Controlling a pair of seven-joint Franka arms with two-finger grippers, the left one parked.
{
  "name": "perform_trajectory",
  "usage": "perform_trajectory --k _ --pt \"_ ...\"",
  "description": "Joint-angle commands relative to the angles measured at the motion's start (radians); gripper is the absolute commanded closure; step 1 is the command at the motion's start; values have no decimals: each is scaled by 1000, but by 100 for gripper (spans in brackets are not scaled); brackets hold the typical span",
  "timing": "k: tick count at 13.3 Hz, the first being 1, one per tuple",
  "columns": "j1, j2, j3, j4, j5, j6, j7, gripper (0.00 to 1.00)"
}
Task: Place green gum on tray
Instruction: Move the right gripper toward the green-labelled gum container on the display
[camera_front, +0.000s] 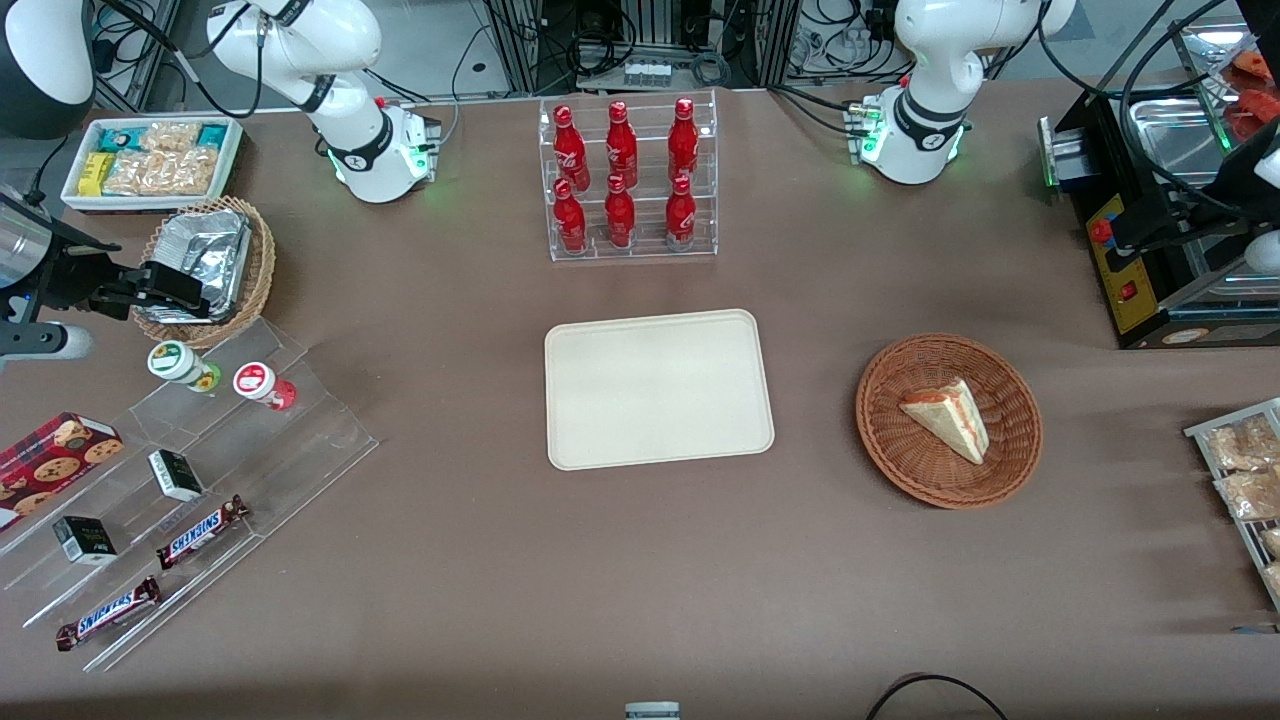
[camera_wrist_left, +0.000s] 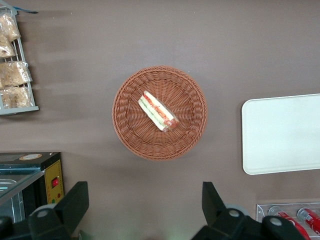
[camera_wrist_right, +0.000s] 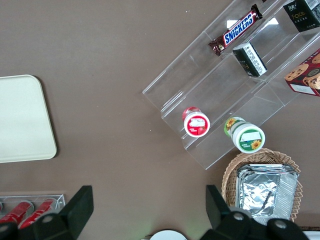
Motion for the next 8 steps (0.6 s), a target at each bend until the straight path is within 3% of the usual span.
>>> perform_trajectory --k 1,5,8 --pt "-6 -7 0 8 22 7 7 0" --pt "-11 -2 -15 -23 20 26 -13 0" --pt "-14 -36 -57 -148 17 152 -187 0"
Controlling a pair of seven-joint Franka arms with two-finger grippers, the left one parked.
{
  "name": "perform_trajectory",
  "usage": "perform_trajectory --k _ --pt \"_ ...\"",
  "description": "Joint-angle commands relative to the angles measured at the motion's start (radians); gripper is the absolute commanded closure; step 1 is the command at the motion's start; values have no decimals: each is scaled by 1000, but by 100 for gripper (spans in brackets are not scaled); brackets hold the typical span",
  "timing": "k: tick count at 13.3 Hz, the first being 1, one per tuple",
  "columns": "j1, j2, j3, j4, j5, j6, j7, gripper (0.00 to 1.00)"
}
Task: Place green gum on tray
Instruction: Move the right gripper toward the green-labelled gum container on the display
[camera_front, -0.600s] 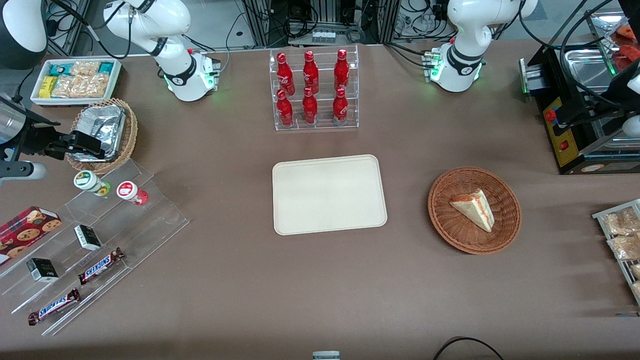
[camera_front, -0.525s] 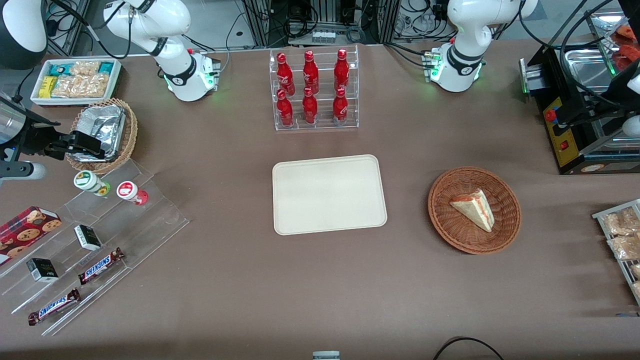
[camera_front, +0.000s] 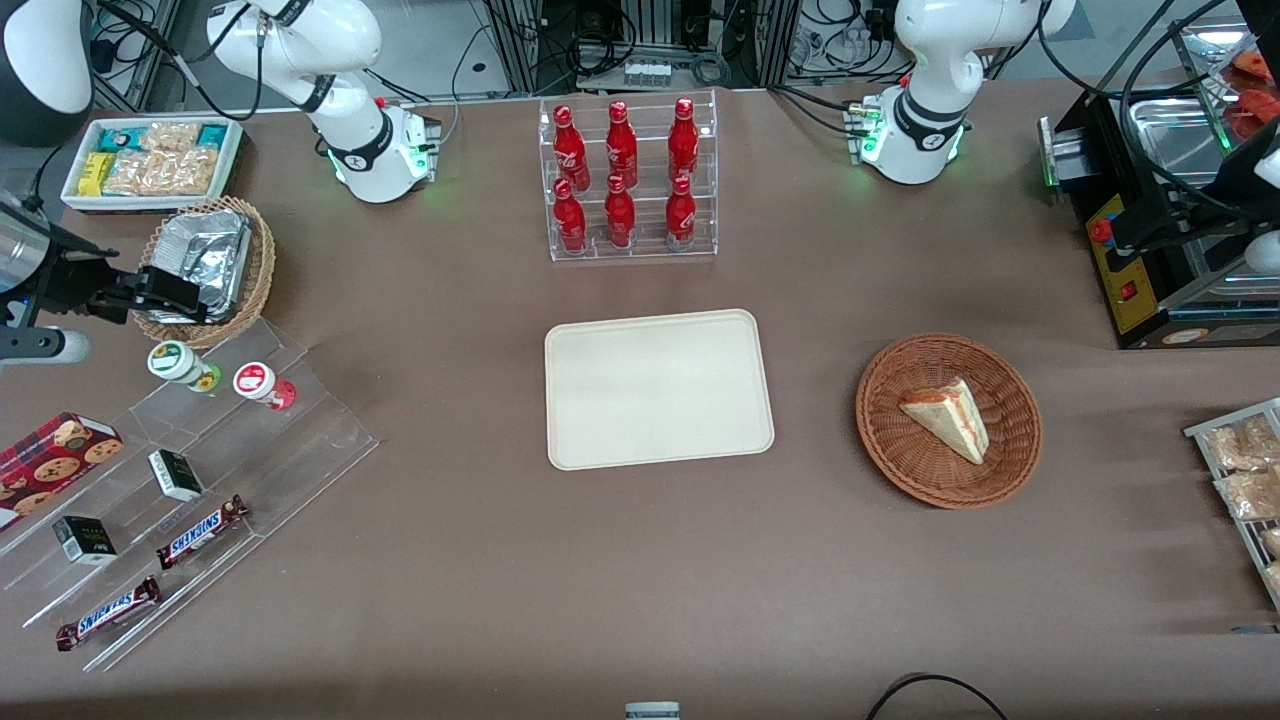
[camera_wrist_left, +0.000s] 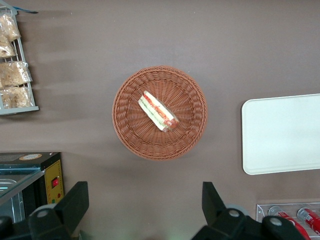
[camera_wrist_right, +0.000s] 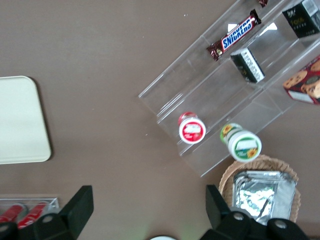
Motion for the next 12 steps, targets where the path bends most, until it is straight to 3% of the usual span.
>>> perform_trajectory --k 1,9,12 --pt "-13 -51 -41 -143 17 134 -170 0" --pt "-36 -68 -168 -379 8 448 -733 0" --pt "-34 -90 -205 -476 22 549 -865 0"
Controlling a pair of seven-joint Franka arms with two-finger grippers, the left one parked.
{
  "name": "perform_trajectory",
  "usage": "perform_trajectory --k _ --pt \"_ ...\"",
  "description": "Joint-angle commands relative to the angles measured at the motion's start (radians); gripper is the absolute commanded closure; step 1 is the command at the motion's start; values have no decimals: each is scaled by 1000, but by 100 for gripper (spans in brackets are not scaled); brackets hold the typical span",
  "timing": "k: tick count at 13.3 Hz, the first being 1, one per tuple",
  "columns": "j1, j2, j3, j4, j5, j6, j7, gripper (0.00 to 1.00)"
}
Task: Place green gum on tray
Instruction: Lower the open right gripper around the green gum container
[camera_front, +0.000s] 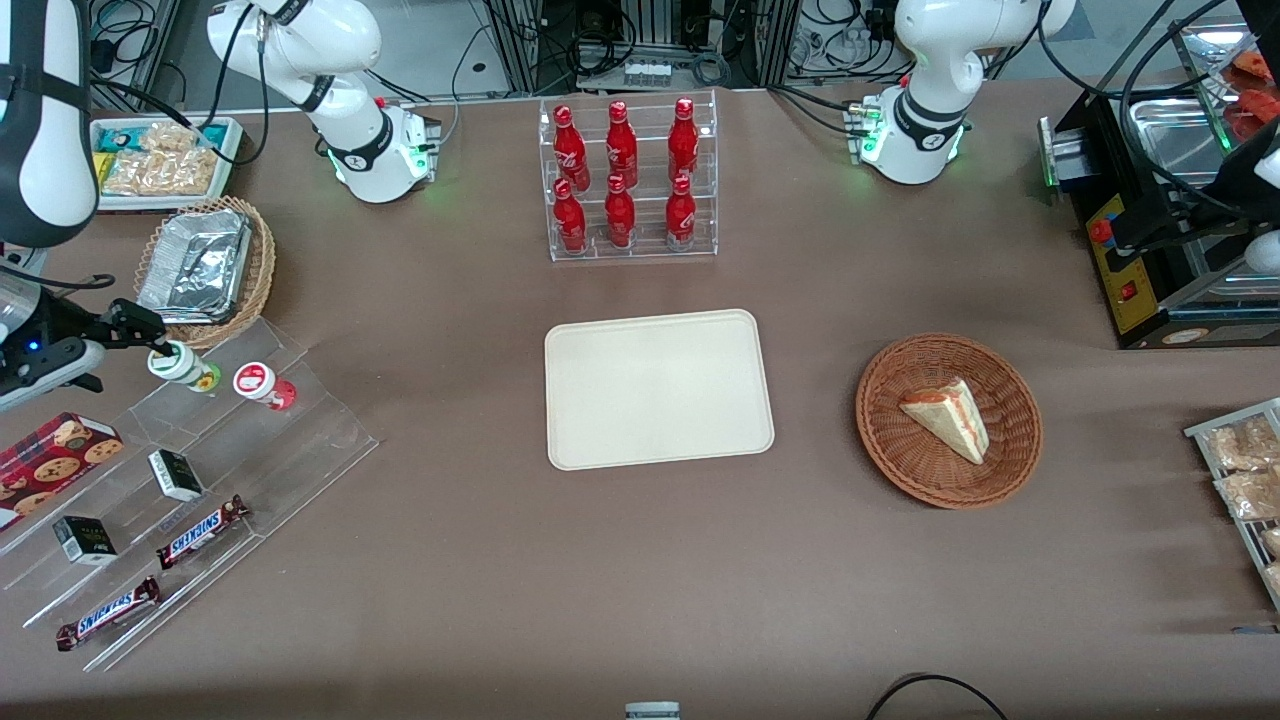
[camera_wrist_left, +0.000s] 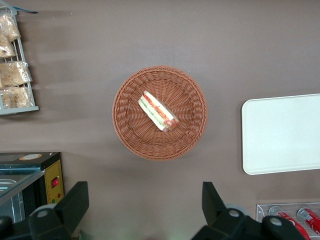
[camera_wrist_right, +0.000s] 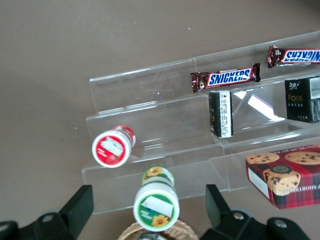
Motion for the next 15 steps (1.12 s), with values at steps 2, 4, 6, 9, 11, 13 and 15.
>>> perform_trajectory --k 2,4,6,9,11,13,15 --pt "-1 -86 -22 -176 21 163 -137 0" --pt "-1 -104 -35 -236 20 224 -174 0" --pt "-1 -97 -51 -251 21 234 -180 0" --pt "-1 -90 -64 -274 21 269 -185 0" --pt "-1 -90 -66 -287 21 275 -185 0" --pt "-1 -88 -66 -297 21 284 -186 0" --pt "-3 -88 -66 -316 21 313 -191 0"
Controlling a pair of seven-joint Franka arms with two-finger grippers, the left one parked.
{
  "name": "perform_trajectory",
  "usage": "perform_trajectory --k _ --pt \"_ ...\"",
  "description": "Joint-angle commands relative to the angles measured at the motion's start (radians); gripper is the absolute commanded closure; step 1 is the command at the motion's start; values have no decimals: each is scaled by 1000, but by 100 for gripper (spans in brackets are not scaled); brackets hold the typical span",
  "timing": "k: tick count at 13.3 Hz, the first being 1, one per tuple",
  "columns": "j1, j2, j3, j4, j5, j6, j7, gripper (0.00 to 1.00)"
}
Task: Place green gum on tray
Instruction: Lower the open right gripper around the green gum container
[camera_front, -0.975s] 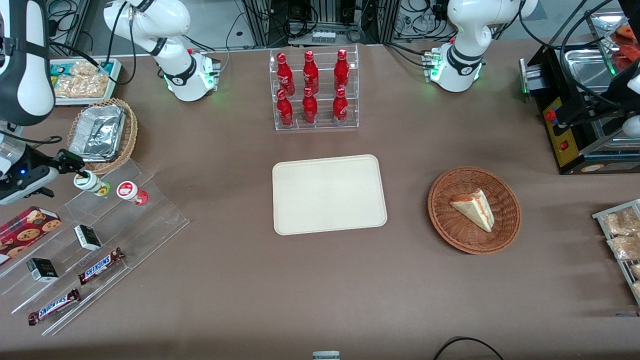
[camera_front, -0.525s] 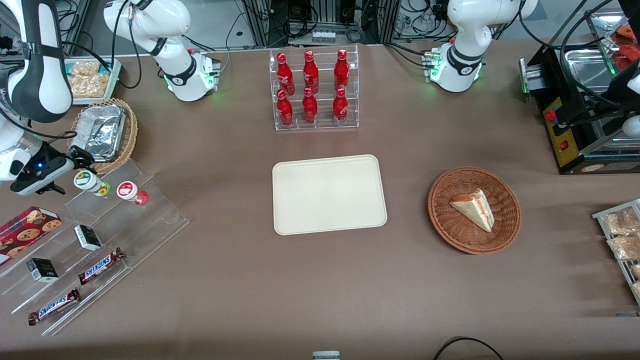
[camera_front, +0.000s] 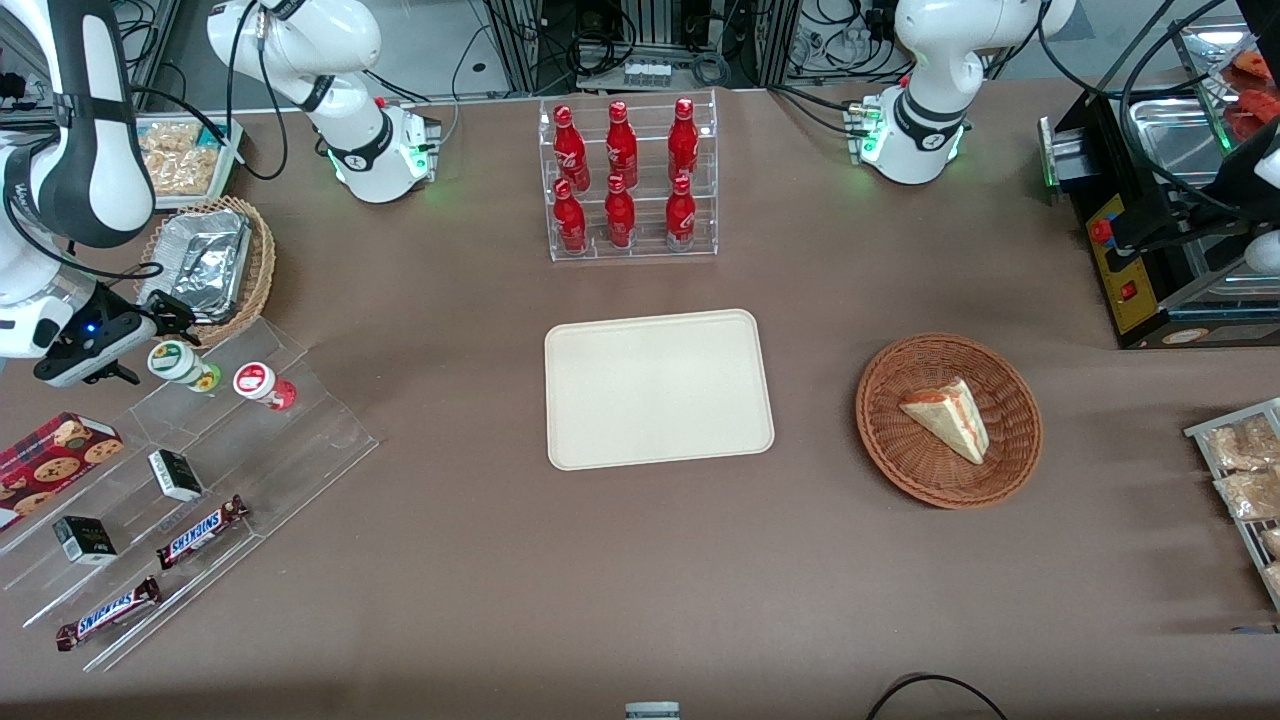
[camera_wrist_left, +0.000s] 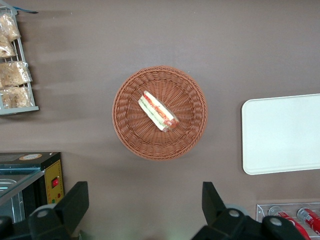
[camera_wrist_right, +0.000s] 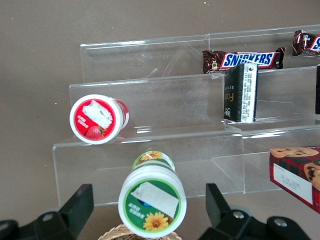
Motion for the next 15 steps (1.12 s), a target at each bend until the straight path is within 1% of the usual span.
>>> perform_trajectory --k 1,9,10,11,12,13,14,15 --pt "-1 -17 -5 -46 20 62 -35 0" --pt "-4 11 -21 -46 20 75 -43 0" --pt "-4 12 -21 -46 20 75 -43 3" --pt "-4 12 -21 -46 20 75 -43 16" --pt "-3 17 -19 -45 20 75 -40 56" --pt "-1 23 -21 -43 20 75 -34 90" --pt "0 28 -19 -38 20 73 -29 100" --pt "0 31 -21 -34 20 70 -29 100"
